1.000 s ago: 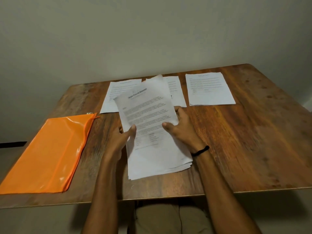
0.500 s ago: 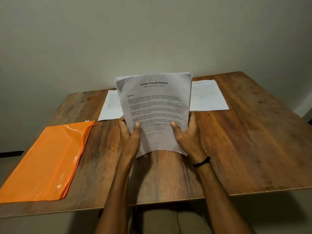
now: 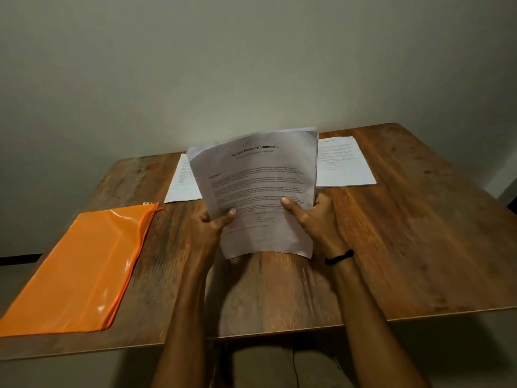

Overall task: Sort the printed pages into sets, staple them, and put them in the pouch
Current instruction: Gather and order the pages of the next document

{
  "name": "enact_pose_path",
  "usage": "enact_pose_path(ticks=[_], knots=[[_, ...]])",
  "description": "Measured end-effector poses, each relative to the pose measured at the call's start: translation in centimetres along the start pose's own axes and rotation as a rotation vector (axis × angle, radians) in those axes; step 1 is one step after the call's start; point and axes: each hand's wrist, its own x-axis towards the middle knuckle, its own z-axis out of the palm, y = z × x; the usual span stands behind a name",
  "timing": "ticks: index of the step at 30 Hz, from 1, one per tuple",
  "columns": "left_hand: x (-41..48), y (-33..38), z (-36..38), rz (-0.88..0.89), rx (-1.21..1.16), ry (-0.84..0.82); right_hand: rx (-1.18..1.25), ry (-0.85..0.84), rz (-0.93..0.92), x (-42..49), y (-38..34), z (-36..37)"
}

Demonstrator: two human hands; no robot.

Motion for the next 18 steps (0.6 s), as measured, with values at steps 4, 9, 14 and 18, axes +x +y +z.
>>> enact_pose_path(ticks=[4, 9, 14, 18], knots=[[0.4, 0.2, -0.3, -0.026, -0.028, -0.074, 0.029, -0.073, -0.014, 0.4, -0.4, -0.3], [0.5, 0.2, -0.3, -0.020, 0.019, -0.146, 0.025, -0.122, -0.027, 0.4, -0.4, -0.3], [0.3, 0.4, 0.2, -0.017, 0.012, -0.175, 0.121, -0.168, 0.002, 0.3, -0.7, -0.3], [0.1, 1.0, 0.8, 0.047, 0.056, -0.152, 0.122, -0.237, -0.007, 0.4, -1.4, -0.2]])
